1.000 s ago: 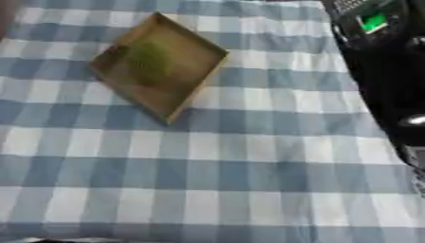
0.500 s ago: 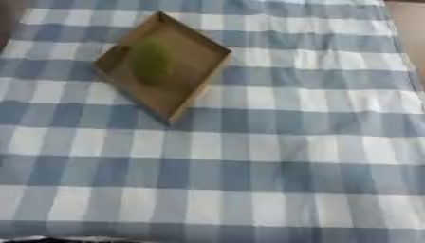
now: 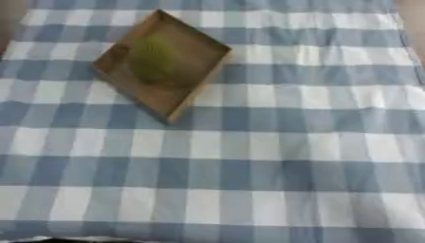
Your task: Pick up objects on the table and place them in the box.
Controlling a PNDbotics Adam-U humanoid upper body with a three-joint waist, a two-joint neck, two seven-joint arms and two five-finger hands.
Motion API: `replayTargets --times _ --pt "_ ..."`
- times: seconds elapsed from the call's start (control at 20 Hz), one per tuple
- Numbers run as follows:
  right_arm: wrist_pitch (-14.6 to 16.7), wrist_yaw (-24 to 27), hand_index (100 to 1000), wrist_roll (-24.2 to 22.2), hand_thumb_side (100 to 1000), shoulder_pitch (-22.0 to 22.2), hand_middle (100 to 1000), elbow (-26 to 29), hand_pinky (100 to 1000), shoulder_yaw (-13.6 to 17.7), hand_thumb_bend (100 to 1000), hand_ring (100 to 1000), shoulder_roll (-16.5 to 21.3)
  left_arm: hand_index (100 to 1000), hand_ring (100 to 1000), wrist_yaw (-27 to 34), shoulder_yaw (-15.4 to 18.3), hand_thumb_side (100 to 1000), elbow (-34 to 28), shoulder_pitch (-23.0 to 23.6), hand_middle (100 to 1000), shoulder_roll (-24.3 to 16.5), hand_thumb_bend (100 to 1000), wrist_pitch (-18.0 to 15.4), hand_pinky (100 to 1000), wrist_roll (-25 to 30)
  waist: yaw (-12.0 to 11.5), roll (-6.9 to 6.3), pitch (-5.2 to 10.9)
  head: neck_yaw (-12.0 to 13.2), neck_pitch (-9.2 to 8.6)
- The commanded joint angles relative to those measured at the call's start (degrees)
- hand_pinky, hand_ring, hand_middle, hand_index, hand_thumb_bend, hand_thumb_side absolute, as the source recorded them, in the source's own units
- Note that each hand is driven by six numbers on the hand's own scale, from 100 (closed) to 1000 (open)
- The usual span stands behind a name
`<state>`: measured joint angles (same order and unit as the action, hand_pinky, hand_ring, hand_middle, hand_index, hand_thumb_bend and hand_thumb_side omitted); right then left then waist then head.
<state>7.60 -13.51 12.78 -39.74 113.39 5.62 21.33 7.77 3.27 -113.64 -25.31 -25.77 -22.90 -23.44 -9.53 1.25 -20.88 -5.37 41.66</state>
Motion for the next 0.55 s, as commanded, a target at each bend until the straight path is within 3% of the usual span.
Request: replayTargets --times 0.05,0.55 --pt "1.0 -1.7 809 -0.9 543 -0.5 717 1.2 878 1.2 100 913 -1.0 769 585 0.0 0.7 551 -1.0 -1.1 537 -0.4 100 -0.1 677 -0.1 0.1 -0.14 0.98 0.2 -0.70" --pt "4.8 -2.5 792 -0.1 539 -0.4 690 1.2 869 2.2 100 884 -1.6 770 588 0.5 0.9 545 -1.0 -2.9 538 1.1 100 0.0 679 0.2 0.5 0.42 0.99 -0.1 -1.71"
